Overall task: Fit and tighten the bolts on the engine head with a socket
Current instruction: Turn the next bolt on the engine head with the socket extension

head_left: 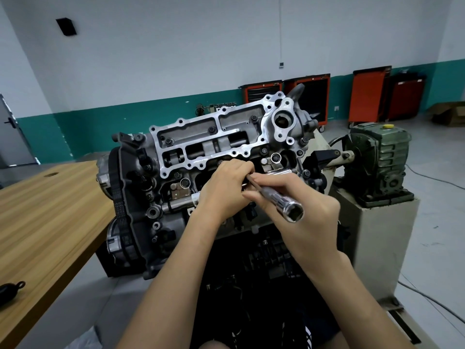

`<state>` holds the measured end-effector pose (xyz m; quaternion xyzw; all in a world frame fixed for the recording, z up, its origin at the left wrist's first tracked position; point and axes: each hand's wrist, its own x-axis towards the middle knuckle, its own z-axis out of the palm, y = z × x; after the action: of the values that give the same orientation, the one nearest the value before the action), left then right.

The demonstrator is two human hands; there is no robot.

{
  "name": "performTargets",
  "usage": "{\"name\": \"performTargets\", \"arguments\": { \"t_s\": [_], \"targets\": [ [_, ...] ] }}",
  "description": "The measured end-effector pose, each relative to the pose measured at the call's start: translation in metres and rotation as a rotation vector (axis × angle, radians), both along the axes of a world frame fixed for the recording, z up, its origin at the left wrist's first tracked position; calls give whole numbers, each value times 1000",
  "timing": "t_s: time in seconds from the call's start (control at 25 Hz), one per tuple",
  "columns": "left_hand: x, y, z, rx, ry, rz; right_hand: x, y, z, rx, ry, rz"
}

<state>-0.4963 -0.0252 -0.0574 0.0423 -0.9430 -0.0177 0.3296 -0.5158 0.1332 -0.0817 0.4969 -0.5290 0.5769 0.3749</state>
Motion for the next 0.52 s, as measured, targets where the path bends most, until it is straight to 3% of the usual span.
{"name": "performTargets", "arguments": {
  "t_s": [0.16,0.32,0.52],
  "targets": [
    [1,0,-1,80,35,14,9,-9,-6,84,47,35],
    [0,1,1,-8,2,11,-1,-5,0,6,2,-42],
    [0,0,0,40,49,-2,7,-8,-6,76,29,58]
  ]
}}
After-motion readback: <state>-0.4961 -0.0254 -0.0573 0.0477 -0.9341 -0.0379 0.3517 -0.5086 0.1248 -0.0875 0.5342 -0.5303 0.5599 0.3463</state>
